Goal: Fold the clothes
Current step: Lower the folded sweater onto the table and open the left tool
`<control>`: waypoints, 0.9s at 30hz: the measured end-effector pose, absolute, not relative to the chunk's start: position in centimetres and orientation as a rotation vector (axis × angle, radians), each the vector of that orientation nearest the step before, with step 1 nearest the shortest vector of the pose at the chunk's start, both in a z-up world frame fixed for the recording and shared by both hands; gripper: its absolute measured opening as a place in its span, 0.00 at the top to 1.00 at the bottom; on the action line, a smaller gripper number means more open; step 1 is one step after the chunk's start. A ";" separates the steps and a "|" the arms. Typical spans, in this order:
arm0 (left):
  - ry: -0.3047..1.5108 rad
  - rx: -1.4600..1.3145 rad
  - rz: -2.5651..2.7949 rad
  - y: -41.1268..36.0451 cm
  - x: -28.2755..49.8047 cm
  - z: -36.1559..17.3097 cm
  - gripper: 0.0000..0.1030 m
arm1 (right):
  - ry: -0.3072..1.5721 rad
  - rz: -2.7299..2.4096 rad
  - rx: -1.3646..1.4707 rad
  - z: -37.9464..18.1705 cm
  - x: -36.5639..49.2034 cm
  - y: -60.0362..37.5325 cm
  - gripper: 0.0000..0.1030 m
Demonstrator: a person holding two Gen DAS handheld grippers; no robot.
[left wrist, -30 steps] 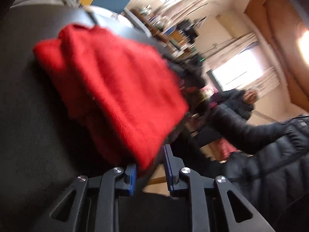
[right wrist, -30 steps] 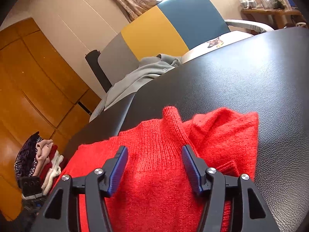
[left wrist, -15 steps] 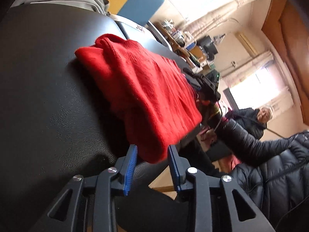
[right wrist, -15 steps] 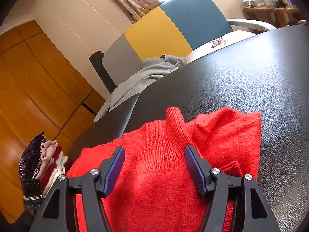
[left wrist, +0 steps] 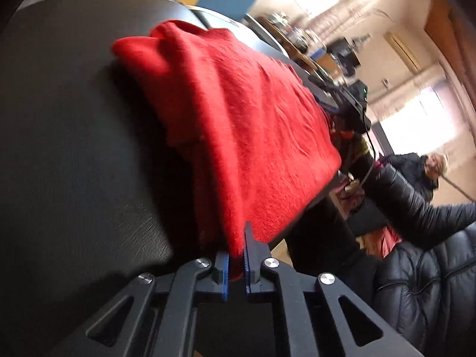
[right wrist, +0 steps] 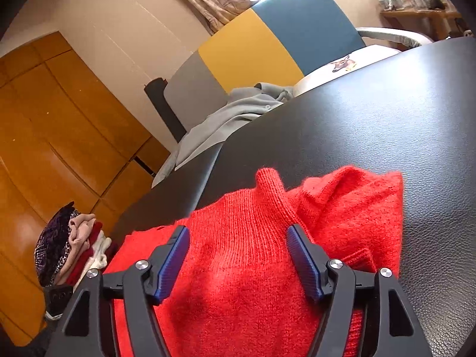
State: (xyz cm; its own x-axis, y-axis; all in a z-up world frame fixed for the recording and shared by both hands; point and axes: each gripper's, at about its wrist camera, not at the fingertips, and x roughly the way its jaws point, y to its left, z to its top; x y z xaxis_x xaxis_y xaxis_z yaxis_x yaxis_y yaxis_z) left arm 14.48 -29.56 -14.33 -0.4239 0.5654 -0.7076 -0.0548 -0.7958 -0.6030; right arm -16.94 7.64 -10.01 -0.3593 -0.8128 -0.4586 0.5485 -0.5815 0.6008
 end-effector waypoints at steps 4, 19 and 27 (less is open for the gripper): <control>-0.747 -1.332 2.319 -30.4 14.3 -12.7 0.77 | -0.435 -2.018 0.942 -9.9 -16.8 7.6 0.31; -0.736 -1.404 2.520 -34.2 2.2 -11.8 0.65 | -0.457 -1.991 0.922 -10.0 -16.8 7.8 0.26; -0.570 -1.354 2.805 -33.3 4.2 -9.9 0.94 | -0.448 -1.988 0.915 -9.8 -16.6 7.6 0.23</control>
